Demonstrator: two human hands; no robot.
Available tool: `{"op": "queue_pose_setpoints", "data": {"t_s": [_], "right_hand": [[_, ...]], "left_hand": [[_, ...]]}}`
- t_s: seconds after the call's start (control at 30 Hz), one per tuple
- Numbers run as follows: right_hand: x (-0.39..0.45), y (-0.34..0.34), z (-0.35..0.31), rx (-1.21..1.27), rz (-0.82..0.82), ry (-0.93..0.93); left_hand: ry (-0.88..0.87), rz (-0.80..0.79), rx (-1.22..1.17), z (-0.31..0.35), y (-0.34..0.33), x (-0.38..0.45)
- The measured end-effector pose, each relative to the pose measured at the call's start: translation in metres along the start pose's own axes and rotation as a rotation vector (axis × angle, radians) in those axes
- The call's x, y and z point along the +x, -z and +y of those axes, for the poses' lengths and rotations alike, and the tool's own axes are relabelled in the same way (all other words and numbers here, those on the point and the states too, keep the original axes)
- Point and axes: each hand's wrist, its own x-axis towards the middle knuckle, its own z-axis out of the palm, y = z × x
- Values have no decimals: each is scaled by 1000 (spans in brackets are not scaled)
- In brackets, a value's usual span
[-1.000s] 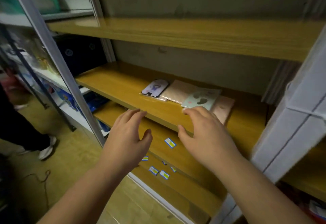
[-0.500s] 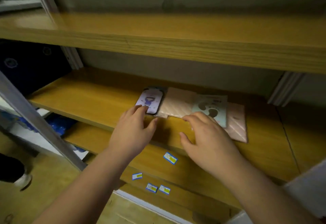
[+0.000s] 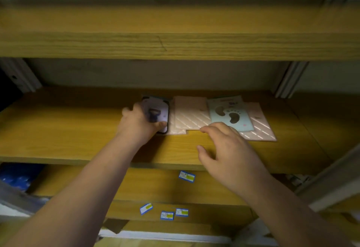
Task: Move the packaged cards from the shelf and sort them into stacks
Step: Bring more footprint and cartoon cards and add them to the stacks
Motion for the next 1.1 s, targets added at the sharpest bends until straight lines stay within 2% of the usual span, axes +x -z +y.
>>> {"op": "queue_pose_setpoints", "data": {"t_s": [0.2, 0.33, 0.4, 0.47, 0.57, 0.73, 0.9, 1.0, 1.1], "right_hand": [[4, -12, -9, -5, -10, -34], [5, -6, 6, -40, 49, -148], [9, 1, 21, -93, 113, -265], [16, 6, 40, -170, 107, -413], [31, 9, 63, -149, 33, -594], [57, 3, 78, -280, -29, -661], [71, 7, 85, 8, -100, -744], [65, 17, 88, 224, -50, -742], [52, 19, 87, 415, 30, -661]], "left_hand": [[-88, 21, -475, -10, 10, -10], [13, -171, -872, -9, 15, -33], [40, -235, -975, -6, 16, -46], [36, -275, -1036, -2, 15, -57], [25, -309, -1093, 1, 10, -70], [39, -321, -1145, 3, 4, -77], [63, -316, -1180, 5, 1, -71], [75, -338, -1206, 10, 0, -70], [86, -365, -1204, 16, -3, -70]]}}
